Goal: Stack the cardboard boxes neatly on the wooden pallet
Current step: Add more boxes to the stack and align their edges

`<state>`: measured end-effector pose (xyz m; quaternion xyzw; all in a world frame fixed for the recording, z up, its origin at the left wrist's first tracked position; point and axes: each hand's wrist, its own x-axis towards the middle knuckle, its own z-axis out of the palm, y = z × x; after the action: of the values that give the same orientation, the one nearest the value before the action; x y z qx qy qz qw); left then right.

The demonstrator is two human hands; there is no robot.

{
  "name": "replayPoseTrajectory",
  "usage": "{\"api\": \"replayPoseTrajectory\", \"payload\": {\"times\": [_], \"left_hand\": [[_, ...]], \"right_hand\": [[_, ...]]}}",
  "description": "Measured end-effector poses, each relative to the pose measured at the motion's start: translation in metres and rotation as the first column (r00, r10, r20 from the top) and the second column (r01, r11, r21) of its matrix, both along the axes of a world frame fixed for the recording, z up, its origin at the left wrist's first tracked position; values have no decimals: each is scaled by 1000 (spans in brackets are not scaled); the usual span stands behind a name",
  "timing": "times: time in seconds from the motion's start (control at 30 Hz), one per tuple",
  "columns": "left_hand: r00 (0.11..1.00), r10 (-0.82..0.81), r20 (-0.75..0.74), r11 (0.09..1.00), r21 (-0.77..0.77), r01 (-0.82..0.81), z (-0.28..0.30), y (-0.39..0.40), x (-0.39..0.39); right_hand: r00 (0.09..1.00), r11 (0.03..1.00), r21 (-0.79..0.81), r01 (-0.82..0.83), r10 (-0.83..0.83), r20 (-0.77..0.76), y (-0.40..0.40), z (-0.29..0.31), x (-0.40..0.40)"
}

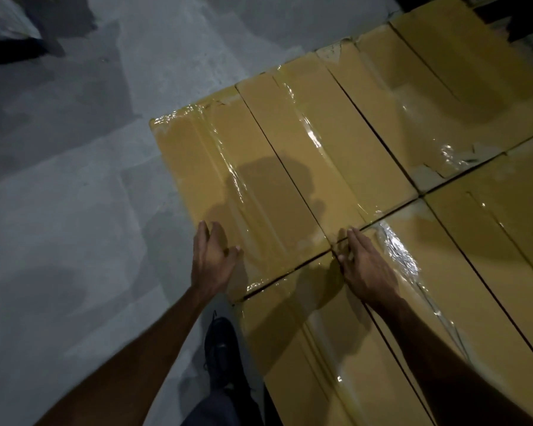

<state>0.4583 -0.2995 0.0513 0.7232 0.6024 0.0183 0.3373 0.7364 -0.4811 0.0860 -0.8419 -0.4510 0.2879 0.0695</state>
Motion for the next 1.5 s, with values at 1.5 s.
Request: {"api": "replayPoseTrajectory", "payload": {"times": [1.5], "left_hand": [[723,-596,-350,801,-197,565,1,-117,23]], "right_hand": [[-145,-74,-429,900,-980,-136,-383,-37,-175]]}}
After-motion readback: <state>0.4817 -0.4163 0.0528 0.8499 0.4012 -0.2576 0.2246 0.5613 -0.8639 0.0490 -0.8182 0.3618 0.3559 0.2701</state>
